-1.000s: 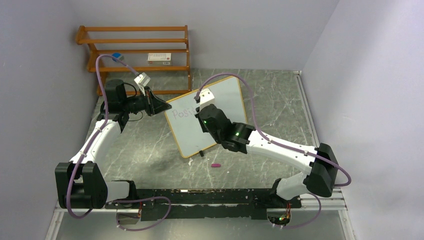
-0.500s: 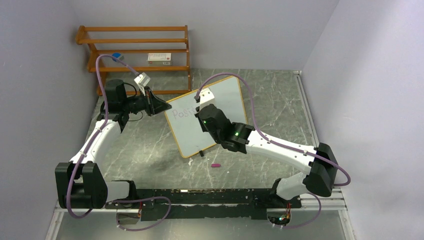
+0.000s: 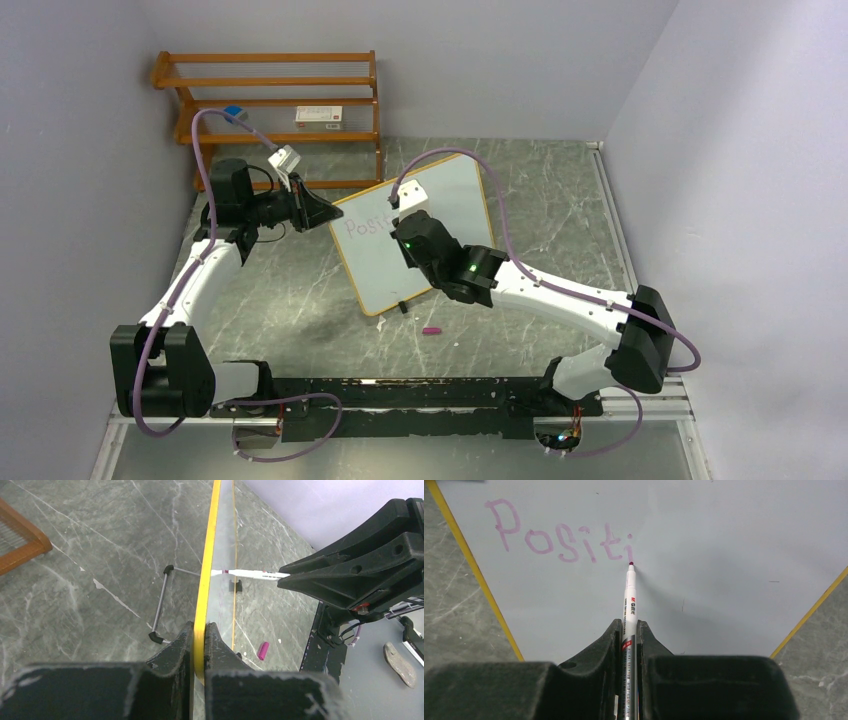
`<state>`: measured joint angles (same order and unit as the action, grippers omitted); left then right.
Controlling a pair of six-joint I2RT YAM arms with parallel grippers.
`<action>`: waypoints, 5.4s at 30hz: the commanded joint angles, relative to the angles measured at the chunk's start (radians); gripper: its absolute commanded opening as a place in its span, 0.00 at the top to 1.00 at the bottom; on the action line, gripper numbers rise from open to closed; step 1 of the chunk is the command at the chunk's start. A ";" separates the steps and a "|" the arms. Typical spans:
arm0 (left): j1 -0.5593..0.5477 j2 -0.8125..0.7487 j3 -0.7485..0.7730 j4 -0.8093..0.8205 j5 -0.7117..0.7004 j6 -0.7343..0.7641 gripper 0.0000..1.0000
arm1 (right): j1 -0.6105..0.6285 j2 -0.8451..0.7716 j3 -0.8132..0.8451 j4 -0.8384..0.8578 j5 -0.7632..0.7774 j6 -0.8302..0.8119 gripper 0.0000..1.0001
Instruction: Write a sentence on the whiteboard
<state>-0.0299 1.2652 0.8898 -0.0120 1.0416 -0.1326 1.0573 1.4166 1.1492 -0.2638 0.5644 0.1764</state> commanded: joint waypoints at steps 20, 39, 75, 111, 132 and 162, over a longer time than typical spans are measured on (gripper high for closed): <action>-0.013 0.013 0.013 -0.041 -0.035 0.087 0.95 | -0.019 -0.100 -0.077 0.112 0.015 -0.011 1.00; -0.013 0.011 0.012 -0.041 -0.035 0.088 0.95 | -0.058 -0.097 -0.099 0.150 -0.037 -0.021 1.00; -0.013 0.013 0.012 -0.037 -0.029 0.087 0.95 | -0.060 -0.049 -0.058 0.139 -0.034 -0.031 1.00; -0.015 0.013 0.011 -0.038 -0.028 0.087 0.95 | -0.067 -0.037 -0.040 0.127 0.009 -0.052 1.00; -0.015 0.013 0.013 -0.041 -0.034 0.089 0.95 | -0.081 -0.080 -0.046 0.136 -0.038 -0.051 1.00; -0.015 0.013 0.014 -0.045 -0.033 0.093 0.95 | -0.119 -0.048 -0.049 0.148 -0.040 -0.030 1.00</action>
<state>-0.0311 1.2659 0.8932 -0.0235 1.0389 -0.1265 0.9482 1.3548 1.0828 -0.1371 0.5148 0.1307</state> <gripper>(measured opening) 0.086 0.150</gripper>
